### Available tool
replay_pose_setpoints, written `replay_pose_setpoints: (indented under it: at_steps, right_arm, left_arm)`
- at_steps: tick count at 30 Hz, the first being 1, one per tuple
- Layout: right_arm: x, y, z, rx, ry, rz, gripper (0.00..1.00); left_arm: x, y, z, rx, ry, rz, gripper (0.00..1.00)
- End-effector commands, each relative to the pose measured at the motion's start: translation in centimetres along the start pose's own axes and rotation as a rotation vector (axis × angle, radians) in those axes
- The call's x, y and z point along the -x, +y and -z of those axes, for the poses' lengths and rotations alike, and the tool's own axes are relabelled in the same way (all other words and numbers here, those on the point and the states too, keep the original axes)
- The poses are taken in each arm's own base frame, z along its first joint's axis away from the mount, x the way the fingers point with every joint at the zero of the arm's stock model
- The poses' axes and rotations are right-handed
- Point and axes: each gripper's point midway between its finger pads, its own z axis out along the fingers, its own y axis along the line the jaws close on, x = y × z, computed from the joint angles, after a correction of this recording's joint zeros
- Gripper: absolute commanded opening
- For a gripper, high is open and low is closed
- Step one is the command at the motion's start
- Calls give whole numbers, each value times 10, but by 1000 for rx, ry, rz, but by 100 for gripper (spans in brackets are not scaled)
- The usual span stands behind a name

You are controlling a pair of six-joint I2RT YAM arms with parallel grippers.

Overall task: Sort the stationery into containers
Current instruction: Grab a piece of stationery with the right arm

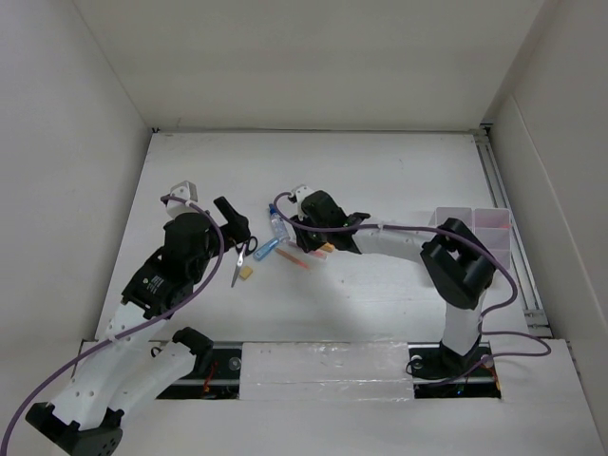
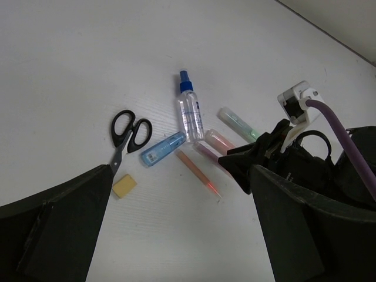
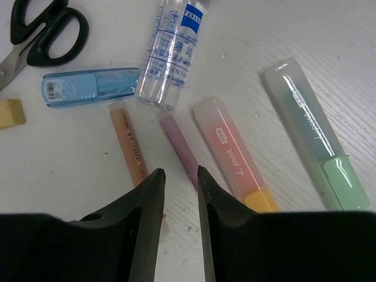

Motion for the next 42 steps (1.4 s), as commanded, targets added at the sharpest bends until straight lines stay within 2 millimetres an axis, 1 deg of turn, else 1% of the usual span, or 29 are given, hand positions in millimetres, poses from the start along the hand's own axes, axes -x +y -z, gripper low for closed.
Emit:
replay_pose_setpoints:
  at_steps: [1, 3, 6, 7, 9, 14, 15, 16, 17, 20, 21, 22, 25, 26, 29, 31, 32, 33, 34, 37, 38, 39, 40, 41, 42]
  right_arm:
    - [-3, -1, -9, -17, -10, -4, 35]
    - [-7, -1, -12, -19, 1, -4, 35]
    - [-9, 1, -15, -11, 4, -22, 38]
    - [-12, -4, -18, -19, 12, -29, 39]
    - [-10, -1, -18, -2, 6, -29, 40]
    - [-18, -1, -23, 3, 27, -29, 40]
    - [-24, -8, -25, -33, 44, -28, 40]
    - [-25, -8, -25, -34, 44, -40, 41]
    - [-30, -10, -24, -69, 61, -31, 41]
    - [-38, -7, -24, -85, 92, -14, 41]
    - [-45, -10, -26, -101, 113, -11, 41]
    - [-45, -10, -26, -101, 113, -11, 41]
    - [-57, -14, -28, -120, 157, -7, 41]
    - [-58, -10, -28, -115, 158, 0, 40]
    - [-61, -11, -27, -117, 169, 0, 35]
    - [-58, -12, -27, -126, 167, 1, 27]
    - [-60, -12, -26, -128, 177, 2, 25]
    - [-61, -8, -26, -122, 178, 9, 23]
    - [-63, -11, -25, -133, 187, 20, 18]
    - [-65, -11, -24, -135, 196, 21, 15]
    - [-62, -11, -22, -132, 188, 29, 13]
    - [-68, -8, -21, -128, 199, 37, 12]
    - [-68, -8, -21, -128, 199, 37, 10]
    - [-64, -7, -19, -126, 190, 36, 1]
    - [-64, -8, -19, -125, 190, 46, 0]
  left_arm:
    - [14, -11, 5, -48, -37, 5, 100]
    - [14, -11, 5, -48, -37, 5, 100]
    - [11, -13, 4, -64, -25, -4, 100]
    - [10, -13, 4, -64, -25, -4, 100]
    - [10, -13, 4, -64, -25, -4, 100]
    - [9, -15, 4, -72, -19, -4, 100]
    - [11, -15, 6, -77, -26, -1, 100]
    - [11, -15, 6, -77, -26, -1, 100]
    - [12, -17, 6, -91, -26, -7, 100]
    - [13, -18, 9, -96, -33, -4, 100]
    - [13, -18, 9, -96, -33, -4, 100]
    - [12, -19, 9, -103, -27, -4, 100]
    - [12, -19, 9, -103, -27, -4, 100]
    - [12, -19, 9, -103, -27, -4, 100]
    - [14, -19, 11, -109, -34, -1, 100]
    - [14, -19, 11, -109, -34, -1, 100]
    - [14, -19, 11, -109, -34, -1, 100]
    - [14, -19, 11, -109, -34, -1, 100]
    - [14, -19, 11, -109, -34, -1, 100]
    - [14, -19, 11, -109, -34, -10, 100]
    - [15, -20, 11, -114, -41, -7, 100]
    - [15, -20, 11, -114, -41, -7, 100]
    - [15, -20, 11, -114, -41, -7, 100]
    - [15, -20, 11, -114, -41, -7, 100]
    - [15, -20, 11, -114, -41, -7, 100]
